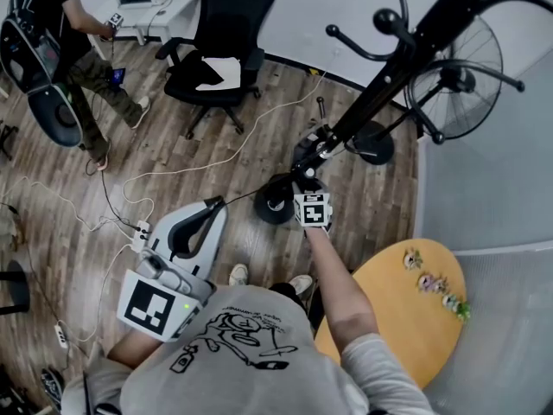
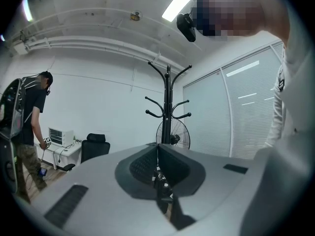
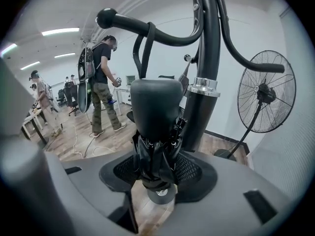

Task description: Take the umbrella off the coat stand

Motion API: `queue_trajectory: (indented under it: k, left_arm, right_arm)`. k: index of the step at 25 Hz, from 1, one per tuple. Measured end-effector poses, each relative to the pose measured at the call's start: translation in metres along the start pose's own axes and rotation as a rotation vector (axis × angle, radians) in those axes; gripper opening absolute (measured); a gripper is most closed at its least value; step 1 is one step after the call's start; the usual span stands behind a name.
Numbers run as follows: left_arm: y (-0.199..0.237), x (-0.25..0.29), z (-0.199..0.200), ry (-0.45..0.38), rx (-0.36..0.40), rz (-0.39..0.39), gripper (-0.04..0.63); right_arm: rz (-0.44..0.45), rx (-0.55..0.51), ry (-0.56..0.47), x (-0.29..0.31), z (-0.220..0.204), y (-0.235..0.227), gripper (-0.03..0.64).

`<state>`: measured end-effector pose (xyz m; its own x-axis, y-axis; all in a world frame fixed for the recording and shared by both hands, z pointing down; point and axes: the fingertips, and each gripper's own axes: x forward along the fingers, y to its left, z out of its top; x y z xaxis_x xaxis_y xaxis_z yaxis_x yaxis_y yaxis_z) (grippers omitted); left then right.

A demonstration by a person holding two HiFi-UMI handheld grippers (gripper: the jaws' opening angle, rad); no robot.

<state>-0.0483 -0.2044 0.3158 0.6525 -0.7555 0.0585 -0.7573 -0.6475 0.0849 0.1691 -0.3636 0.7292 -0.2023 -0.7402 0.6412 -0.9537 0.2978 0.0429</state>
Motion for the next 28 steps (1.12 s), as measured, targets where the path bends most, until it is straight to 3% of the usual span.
queue_trajectory:
  k: [28]
  left_arm:
    - [-0.016,-0.020,0.009,-0.040,0.037,-0.024,0.009]
  right_arm:
    - [0.031,-0.001,-0.052,-0.039,0.017,0.022,0.204]
